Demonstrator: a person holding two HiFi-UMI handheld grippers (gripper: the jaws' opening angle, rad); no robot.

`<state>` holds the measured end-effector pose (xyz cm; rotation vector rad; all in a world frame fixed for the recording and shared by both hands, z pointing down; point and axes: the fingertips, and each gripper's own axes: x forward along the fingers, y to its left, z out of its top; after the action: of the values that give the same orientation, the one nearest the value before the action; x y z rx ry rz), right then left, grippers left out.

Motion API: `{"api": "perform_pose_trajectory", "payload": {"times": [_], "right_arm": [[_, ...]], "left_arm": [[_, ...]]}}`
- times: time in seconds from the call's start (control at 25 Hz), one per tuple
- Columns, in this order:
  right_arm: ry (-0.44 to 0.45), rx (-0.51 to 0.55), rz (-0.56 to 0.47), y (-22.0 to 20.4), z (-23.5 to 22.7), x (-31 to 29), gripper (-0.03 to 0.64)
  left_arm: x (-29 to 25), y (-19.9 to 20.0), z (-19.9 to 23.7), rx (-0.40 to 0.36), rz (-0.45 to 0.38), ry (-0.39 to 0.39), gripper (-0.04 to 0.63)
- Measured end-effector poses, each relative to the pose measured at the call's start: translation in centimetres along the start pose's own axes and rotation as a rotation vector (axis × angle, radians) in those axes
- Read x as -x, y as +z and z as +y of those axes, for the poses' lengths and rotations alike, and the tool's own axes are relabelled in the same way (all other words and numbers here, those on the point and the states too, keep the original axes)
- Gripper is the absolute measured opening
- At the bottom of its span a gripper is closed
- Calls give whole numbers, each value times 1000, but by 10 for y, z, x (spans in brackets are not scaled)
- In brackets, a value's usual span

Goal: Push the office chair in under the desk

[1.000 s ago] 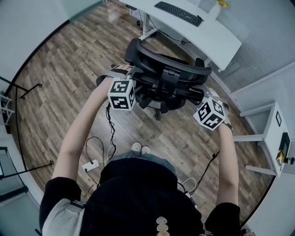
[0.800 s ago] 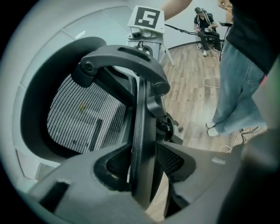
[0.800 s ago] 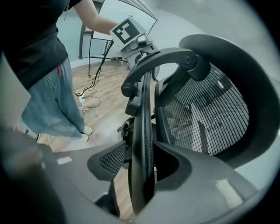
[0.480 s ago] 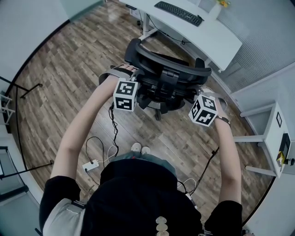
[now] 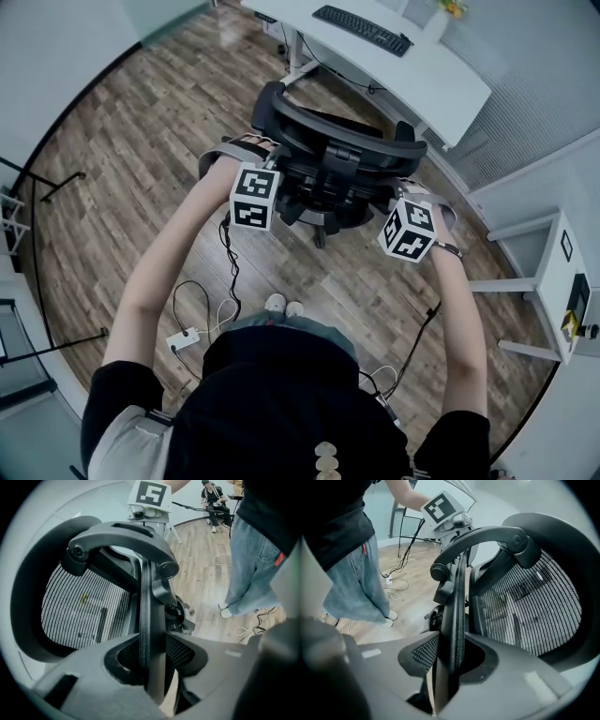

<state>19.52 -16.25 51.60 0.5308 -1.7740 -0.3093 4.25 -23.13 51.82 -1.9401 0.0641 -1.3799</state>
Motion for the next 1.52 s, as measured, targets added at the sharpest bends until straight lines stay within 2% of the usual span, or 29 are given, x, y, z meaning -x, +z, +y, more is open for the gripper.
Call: {"api": "perform_pose_trajectory", "payload": {"times": [0.88, 1.12, 1.52], "right_arm": [[-90, -23, -27, -11, -24, -31, 121], [-88, -36, -25, -4, -83, -45, 123], [-91, -106, -11, 19, -112, -68, 121]], "left_arm": [[-33, -13, 17, 20, 25, -4, 147], [-46, -41, 70, 20, -9, -32, 146], [-65, -78, 103, -36, -96, -86, 144]]}}
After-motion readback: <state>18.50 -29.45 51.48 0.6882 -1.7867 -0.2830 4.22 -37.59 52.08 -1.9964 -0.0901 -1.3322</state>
